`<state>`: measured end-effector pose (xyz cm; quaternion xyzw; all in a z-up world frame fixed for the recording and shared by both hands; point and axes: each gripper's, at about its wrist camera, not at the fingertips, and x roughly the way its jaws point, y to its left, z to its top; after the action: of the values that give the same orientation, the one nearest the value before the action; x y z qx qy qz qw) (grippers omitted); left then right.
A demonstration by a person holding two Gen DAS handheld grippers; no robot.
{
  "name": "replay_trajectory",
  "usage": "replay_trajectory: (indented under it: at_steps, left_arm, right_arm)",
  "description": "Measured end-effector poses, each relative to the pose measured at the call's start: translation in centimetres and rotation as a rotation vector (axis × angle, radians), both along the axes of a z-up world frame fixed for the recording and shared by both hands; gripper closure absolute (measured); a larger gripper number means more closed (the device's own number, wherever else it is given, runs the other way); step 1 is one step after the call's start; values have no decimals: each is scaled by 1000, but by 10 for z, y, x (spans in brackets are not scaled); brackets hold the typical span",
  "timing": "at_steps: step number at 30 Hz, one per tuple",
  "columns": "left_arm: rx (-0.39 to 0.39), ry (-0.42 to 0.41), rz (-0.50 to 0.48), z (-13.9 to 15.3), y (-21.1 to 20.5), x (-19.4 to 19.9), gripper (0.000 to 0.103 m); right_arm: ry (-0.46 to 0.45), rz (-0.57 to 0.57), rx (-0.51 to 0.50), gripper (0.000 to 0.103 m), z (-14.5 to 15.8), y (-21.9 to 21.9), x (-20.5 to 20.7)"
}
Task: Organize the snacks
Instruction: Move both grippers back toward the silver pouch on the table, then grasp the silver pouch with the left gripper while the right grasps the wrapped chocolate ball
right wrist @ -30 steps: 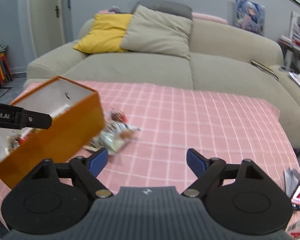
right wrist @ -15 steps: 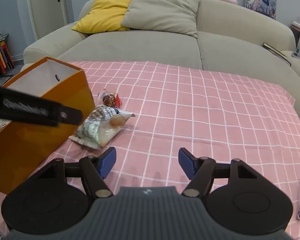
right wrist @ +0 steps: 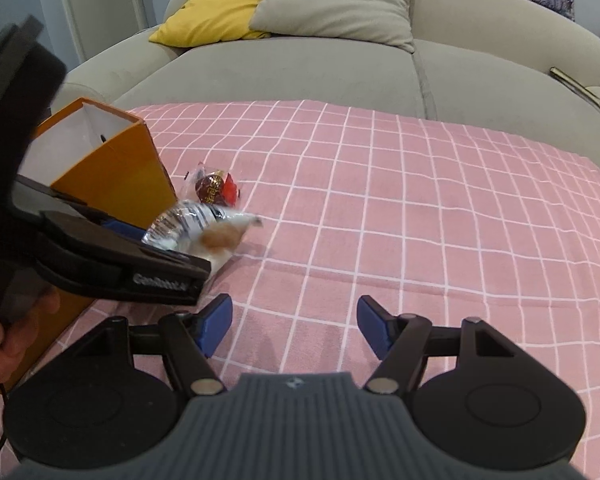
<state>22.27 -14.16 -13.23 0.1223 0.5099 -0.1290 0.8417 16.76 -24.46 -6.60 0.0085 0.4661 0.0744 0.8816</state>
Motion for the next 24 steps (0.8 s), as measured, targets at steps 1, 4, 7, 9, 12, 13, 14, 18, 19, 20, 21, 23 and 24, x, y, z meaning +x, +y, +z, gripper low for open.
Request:
replay_trajectory:
  at_steps: [1, 4, 7, 9, 12, 13, 14, 18, 19, 20, 21, 23, 24]
  left_arm:
    - [-2, 1, -4, -1, 0, 0, 42]
    - [-10, -1, -2, -1, 1, 1, 49]
    - [-20, 1, 5, 1, 4, 1, 57]
    - [-15, 7, 25, 3, 5, 1, 60]
    - [-10, 26, 72, 11, 9, 1, 62]
    - [-10, 33, 90, 15, 10, 1, 63]
    - [-15, 47, 106, 19, 11, 1, 63]
    - [-16, 92, 166, 32, 14, -1, 63]
    - [-19, 108, 188, 34, 15, -1, 63]
    - [-21, 124, 206, 34, 16, -1, 63]
    - [-22, 141, 222, 35, 18, -1, 63]
    - [-16, 170, 239, 34, 19, 0, 63]
    - [-14, 186, 249, 33, 21, 0, 63]
  right_arm:
    - [-1, 9, -2, 36, -2, 1, 2]
    - [-23, 76, -19, 36, -7, 5, 7]
    - [-45, 166, -49, 37, -10, 9, 13]
    - [-60, 222, -69, 40, -12, 10, 18]
    - [-84, 319, -106, 45, -15, 10, 27]
    - [-92, 358, -118, 46, -15, 11, 30]
    - [-100, 397, -133, 46, -15, 12, 34]
    - [-131, 577, -201, 53, -19, 18, 53]
    - [-144, 625, -215, 54, -20, 20, 57]
    - [-161, 679, -230, 54, -22, 22, 61]
    - [-180, 740, -249, 54, -24, 24, 66]
    - [-202, 843, -280, 54, -26, 29, 76]
    - [-205, 897, -287, 54, -28, 31, 82]
